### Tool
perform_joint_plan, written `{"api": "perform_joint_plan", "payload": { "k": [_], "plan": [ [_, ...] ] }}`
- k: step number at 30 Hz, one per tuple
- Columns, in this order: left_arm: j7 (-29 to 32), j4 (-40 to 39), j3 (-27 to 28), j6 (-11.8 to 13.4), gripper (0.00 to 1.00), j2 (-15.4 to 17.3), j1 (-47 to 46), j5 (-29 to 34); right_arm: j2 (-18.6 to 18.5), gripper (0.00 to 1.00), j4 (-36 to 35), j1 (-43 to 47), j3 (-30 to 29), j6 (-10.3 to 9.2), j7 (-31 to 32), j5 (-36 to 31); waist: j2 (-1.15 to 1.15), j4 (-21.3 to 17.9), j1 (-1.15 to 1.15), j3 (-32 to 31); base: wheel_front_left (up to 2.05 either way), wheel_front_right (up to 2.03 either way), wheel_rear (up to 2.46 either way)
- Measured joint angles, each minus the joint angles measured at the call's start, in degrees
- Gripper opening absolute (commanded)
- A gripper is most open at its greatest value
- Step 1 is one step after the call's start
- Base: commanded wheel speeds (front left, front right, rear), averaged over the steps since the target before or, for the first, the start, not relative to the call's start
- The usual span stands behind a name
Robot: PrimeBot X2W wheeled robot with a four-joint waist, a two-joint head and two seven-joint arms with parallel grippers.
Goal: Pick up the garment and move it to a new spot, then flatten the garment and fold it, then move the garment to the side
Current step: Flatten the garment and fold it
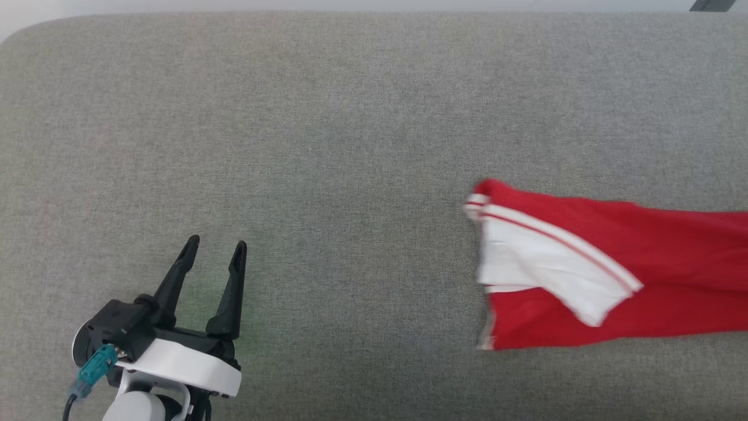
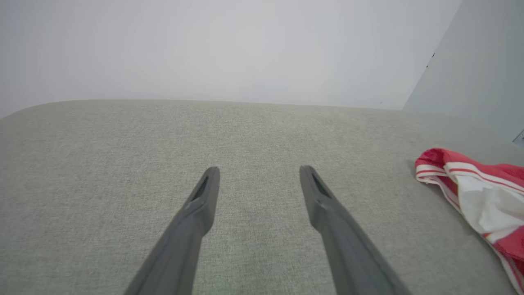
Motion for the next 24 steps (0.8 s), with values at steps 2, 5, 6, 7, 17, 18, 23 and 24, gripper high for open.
{"api": "perform_joint_plan", "payload": {
  "k": [2,5,6,7,17,18,23,24],
  "plan": [
    [0.00,-0.09,-0.33,0.00,1.00,0.16,-0.15,-0.07,-1.19,0.00,1.49,-0.38,-2.94,-0.02,-1.41,-2.19,0.00,-0.05,0.00,0.09,0.00,0.00,0.00],
    [0.00,-0.15,-0.55,0.00,1.00,0.23,-0.22,-0.21,-0.53,0.00,2.16,-1.05,-4.58,-0.10,-2.12,-3.34,0.00,-0.05,0.00,0.01,0.00,0.00,0.00],
    [0.00,-0.04,-0.57,0.00,1.00,0.23,-0.24,-0.21,0.00,0.00,1.82,-1.14,-4.38,-0.10,-2.11,-3.44,0.00,-0.09,0.00,-0.08,0.00,0.00,0.00],
    [0.00,0.26,-0.49,0.00,1.00,0.22,-0.24,-0.20,0.46,0.00,1.09,-1.13,-3.70,-0.10,-2.03,-3.57,0.00,-0.13,0.00,-0.20,0.00,0.00,0.00],
    [0.00,2.12,-0.99,0.00,1.00,-1.00,0.07,-0.03,4.76,0.00,-22.96,7.88,10.61,-0.12,4.33,1.56,0.00,0.56,0.00,-2.49,0.00,0.00,0.00],
    [0.00,2.18,-0.99,0.00,1.00,-1.08,0.14,-0.03,5.21,0.00,-25.84,8.58,12.23,-0.12,5.28,2.32,0.00,0.59,0.00,-2.66,0.00,0.00,0.00],
    [0.00,2.38,-1.33,0.00,1.00,-1.45,0.16,-0.05,7.98,0.00,-38.79,9.65,21.35,-0.14,9.89,3.54,0.00,0.94,0.00,-3.03,0.00,0.00,0.00],
    [0.00,2.37,-1.33,0.00,1.00,-1.53,0.10,-0.10,8.46,0.00,-40.42,9.64,23.26,-0.14,10.72,3.64,0.00,1.10,0.00,-3.02,0.00,0.00,0.00]
  ]
}}
